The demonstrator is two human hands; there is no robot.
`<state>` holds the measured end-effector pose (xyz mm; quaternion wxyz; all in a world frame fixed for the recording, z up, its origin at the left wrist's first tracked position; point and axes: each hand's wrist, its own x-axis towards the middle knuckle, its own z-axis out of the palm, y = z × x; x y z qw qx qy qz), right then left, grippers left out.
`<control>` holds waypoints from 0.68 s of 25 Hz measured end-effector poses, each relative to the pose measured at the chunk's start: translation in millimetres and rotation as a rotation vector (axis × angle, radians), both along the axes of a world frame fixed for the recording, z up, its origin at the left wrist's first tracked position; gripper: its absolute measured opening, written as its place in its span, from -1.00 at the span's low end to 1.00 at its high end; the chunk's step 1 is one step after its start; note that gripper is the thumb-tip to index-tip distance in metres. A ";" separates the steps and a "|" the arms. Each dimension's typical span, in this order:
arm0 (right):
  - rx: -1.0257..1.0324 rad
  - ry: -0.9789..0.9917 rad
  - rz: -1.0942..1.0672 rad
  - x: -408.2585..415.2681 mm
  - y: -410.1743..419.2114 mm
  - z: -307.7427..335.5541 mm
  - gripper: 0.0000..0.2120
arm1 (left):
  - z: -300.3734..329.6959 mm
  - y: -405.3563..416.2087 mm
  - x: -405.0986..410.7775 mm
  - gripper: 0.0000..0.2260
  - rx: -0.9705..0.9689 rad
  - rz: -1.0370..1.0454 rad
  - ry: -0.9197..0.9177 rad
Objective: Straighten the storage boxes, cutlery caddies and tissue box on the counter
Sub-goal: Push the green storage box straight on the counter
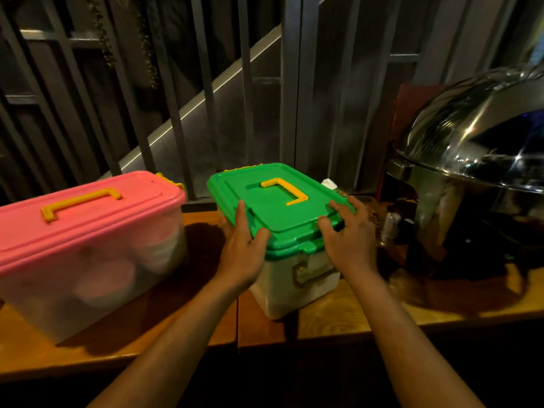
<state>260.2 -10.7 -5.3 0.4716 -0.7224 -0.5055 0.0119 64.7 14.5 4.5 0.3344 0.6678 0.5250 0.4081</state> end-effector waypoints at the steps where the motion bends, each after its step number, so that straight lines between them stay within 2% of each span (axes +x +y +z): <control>1: -0.006 -0.038 -0.036 -9.1 -7.0 -2.7 -0.42 | 0.7 9.5 -7.5 -0.17 -0.011 -0.033 -0.012; 3: 0.014 -0.129 -0.053 -22.9 -21.7 -8.9 -0.37 | 3.9 26.4 -20.5 -0.17 -0.044 -0.099 -0.088; 6: 0.061 -0.247 -0.011 -26.2 -34.1 -14.6 -0.27 | 4.7 45.5 -27.4 -0.34 -0.094 -0.151 -0.257; 10: 0.069 -0.261 0.108 -16.3 -34.9 -16.2 -0.17 | -0.5 41.9 -20.7 -0.41 -0.118 -0.085 -0.460; 12: 0.102 -0.264 0.102 -15.4 -34.3 -17.4 -0.18 | -8.3 31.2 -18.3 -0.43 -0.070 0.006 -0.464; 17: 0.137 -0.283 0.076 -17.4 -31.7 -21.1 -0.18 | -15.0 21.3 -19.2 -0.25 -0.053 0.032 -0.381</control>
